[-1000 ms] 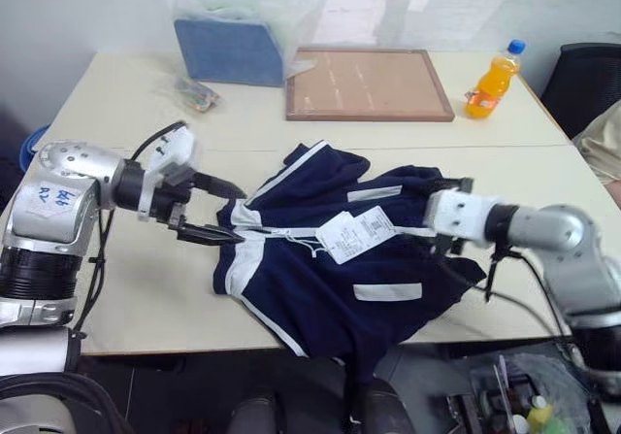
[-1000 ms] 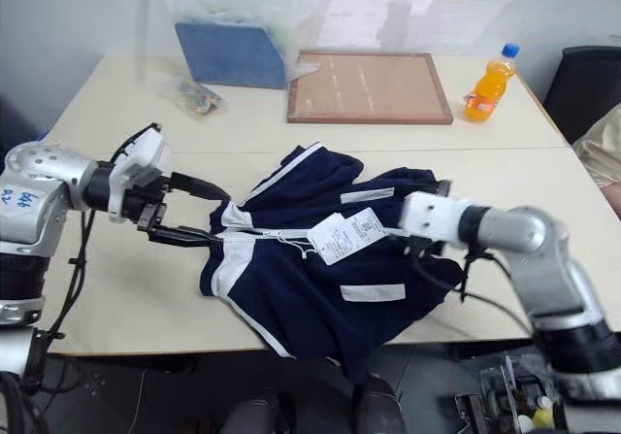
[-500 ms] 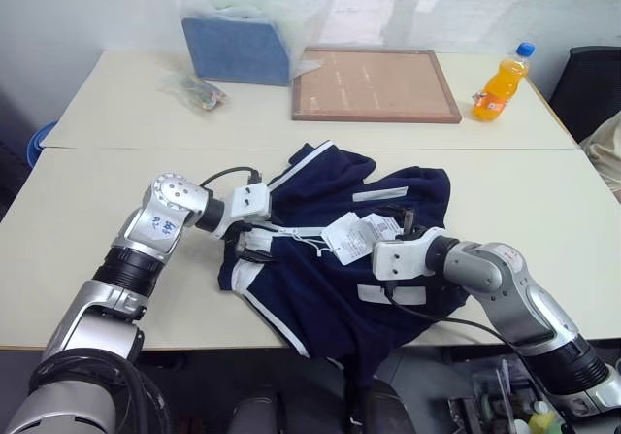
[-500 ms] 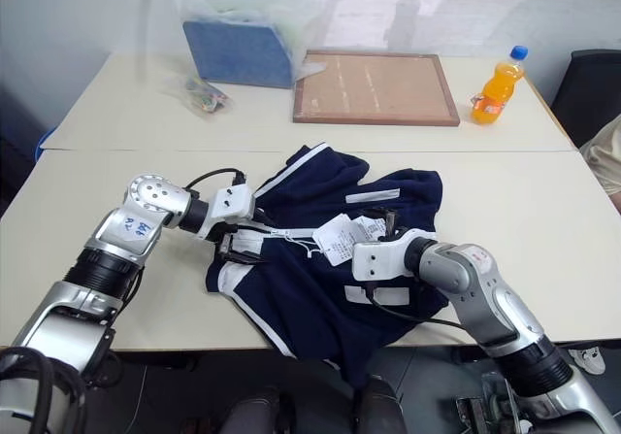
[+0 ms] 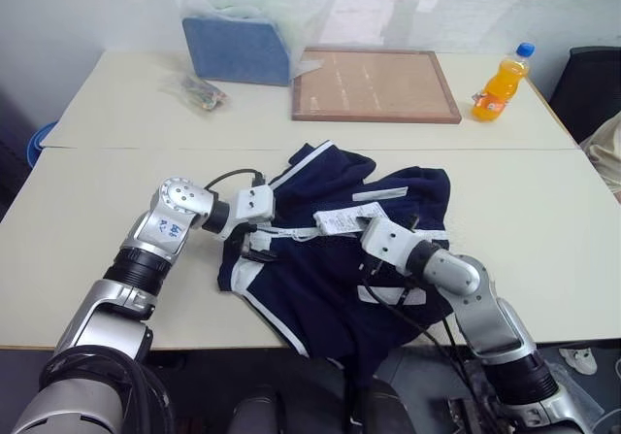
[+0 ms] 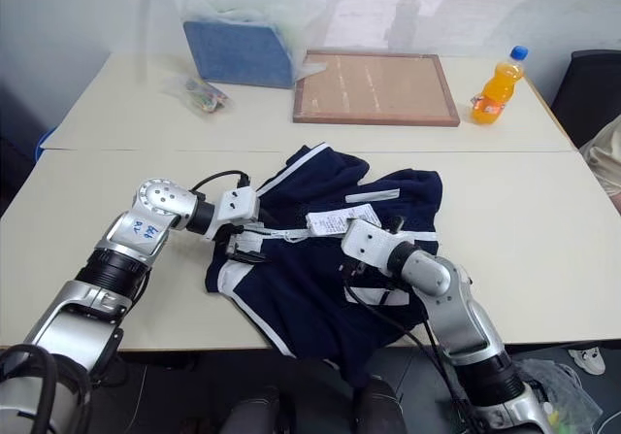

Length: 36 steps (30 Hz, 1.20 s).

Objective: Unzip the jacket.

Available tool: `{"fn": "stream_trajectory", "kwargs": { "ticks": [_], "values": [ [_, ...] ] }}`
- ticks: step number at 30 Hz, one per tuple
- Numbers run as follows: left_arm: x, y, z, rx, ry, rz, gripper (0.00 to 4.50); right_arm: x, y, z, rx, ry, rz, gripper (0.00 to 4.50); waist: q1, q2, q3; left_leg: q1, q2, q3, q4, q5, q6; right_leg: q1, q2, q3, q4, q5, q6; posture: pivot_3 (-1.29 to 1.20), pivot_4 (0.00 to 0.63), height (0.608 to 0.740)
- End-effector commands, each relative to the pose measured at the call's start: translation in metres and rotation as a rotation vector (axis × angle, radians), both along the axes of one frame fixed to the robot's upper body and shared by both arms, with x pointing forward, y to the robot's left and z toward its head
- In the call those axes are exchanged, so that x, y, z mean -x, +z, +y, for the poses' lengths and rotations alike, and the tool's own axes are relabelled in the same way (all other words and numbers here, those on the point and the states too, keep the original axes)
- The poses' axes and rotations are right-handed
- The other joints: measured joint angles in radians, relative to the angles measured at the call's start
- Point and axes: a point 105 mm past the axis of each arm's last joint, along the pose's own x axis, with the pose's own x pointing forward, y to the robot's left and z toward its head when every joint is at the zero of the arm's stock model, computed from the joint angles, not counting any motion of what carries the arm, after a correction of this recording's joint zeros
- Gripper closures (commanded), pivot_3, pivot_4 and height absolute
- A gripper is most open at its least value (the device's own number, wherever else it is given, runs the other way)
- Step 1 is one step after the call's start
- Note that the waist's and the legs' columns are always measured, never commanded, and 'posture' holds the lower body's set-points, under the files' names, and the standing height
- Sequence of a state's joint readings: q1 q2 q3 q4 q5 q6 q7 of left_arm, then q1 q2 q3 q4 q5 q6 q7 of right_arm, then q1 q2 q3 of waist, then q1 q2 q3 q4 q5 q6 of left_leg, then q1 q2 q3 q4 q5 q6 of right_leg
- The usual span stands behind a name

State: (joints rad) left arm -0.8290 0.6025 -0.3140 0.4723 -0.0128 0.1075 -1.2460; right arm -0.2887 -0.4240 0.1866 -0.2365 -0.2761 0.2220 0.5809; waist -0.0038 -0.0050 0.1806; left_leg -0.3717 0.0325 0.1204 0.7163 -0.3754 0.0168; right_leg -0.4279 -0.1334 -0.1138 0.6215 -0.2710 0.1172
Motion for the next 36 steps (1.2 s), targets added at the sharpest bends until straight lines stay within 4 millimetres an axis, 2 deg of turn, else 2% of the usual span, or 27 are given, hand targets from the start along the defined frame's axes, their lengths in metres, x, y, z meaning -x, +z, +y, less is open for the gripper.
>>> {"fn": "stream_trajectory", "kwargs": {
  "ticks": [1,6,10,14,18,19,21,22,25,28,30,33,36],
  "values": [
    [-0.001,0.003,0.002,0.001,0.001,-0.025,0.0,0.0,0.021,-0.008,-0.137,-0.081,-0.032,4.49,0.0,0.0,0.0,0.0,0.0,0.0,0.0,0.0,0.0,0.0,0.0,0.0,0.0,0.0,0.0,0.0,0.15,0.74],
    [-0.004,0.0,0.002,0.004,0.006,-0.035,0.0,0.0,0.042,-0.038,-0.514,-0.264,0.044,4.49,0.003,0.0,0.0,0.0,0.0,0.0,0.0,0.0,0.0,0.0,0.0,0.0,0.0,0.0,0.0,0.0,0.15,0.74],
    [-0.006,0.001,0.001,0.016,0.012,-0.04,0.0,0.008,0.054,-0.088,-0.669,-0.451,0.029,4.49,0.008,0.0,0.0,-0.001,-0.001,-0.001,0.0,0.0,0.0,0.0,-0.001,0.0,0.0,0.0,0.0,0.0,0.15,0.74],
    [-0.007,0.0,0.002,0.013,0.012,-0.042,0.0,0.032,0.068,-0.17,-0.765,-0.703,-0.041,4.49,0.009,0.0,0.0,0.0,-0.001,-0.001,0.0,0.0,0.0,0.0,0.0,0.0,0.0,0.0,0.0,0.0,0.15,0.74],
    [-0.008,-0.001,0.004,0.013,0.013,-0.043,0.0,0.064,0.075,-0.239,-0.727,-0.901,-0.102,4.49,0.01,0.0,0.0,0.0,-0.001,0.0,-0.001,0.0,0.001,0.0,-0.001,0.0,0.0,0.0,0.0,0.0,0.15,0.74],
    [-0.009,-0.001,0.004,0.012,0.015,-0.045,0.0,0.072,0.076,-0.256,-0.708,-0.945,-0.117,4.49,0.009,0.0,0.0,0.0,-0.001,0.0,-0.001,0.0,0.001,0.0,-0.001,0.001,0.0,0.0,0.0,0.0,0.15,0.74],
    [-0.01,-0.001,0.005,0.012,0.018,-0.047,0.0,0.079,0.079,-0.273,-0.696,-0.982,-0.127,4.49,0.005,0.0,0.0,0.001,-0.001,0.001,-0.001,0.0,0.001,0.0,-0.001,0.001,0.0,0.0,0.0,0.0,0.15,0.74],
    [-0.01,-0.001,0.005,0.013,0.019,-0.048,0.0,0.078,0.079,-0.275,-0.693,-0.972,-0.116,4.49,0.004,0.0,0.0,0.001,-0.001,0.001,-0.001,0.0,0.001,0.0,-0.001,0.002,0.0,0.0,0.0,0.0,0.15,0.74],
    [-0.011,0.001,0.005,0.031,0.026,-0.044,0.0,0.066,0.079,-0.263,-0.637,-0.873,-0.073,4.49,-0.001,0.001,-0.001,0.002,-0.001,0.002,-0.001,0.0,0.001,0.0,0.0,0.003,0.001,0.0,0.0,0.0,0.15,0.74],
    [-0.009,0.011,0.003,0.098,0.036,-0.003,0.0,0.048,0.066,-0.203,-0.461,-0.554,0.109,4.49,-0.002,0.002,-0.001,0.002,-0.001,0.002,-0.002,0.0,0.001,0.0,0.0,0.003,0.001,0.0,0.0,0.0,0.15,0.74],
    [-0.008,0.021,0.004,0.146,0.052,0.024,0.0,0.045,0.055,-0.187,-0.31,-0.431,0.183,4.49,-0.001,0.001,-0.001,0.002,-0.001,0.002,-0.002,0.0,0.001,0.0,0.0,0.003,0.0,0.0,0.0,0.0,0.15,0.74],
    [-0.006,0.03,0.01,0.163,0.064,0.028,0.0,0.032,0.06,-0.2,-0.267,-0.423,0.181,4.49,0.002,0.001,0.0,0.001,-0.001,0.002,-0.001,0.0,0.002,0.0,0.0,0.003,0.0,0.0,0.0,0.0,0.15,0.74],
    [-0.006,0.03,0.015,0.14,0.077,0.004,0.0,0.021,0.066,-0.212,-0.245,-0.445,0.159,4.49,0.007,0.001,0.0,0.001,-0.001,0.001,-0.001,0.0,0.002,0.0,-0.001,0.002,-0.001,0.0,0.001,0.0,0.15,0.74]
  ]
}}
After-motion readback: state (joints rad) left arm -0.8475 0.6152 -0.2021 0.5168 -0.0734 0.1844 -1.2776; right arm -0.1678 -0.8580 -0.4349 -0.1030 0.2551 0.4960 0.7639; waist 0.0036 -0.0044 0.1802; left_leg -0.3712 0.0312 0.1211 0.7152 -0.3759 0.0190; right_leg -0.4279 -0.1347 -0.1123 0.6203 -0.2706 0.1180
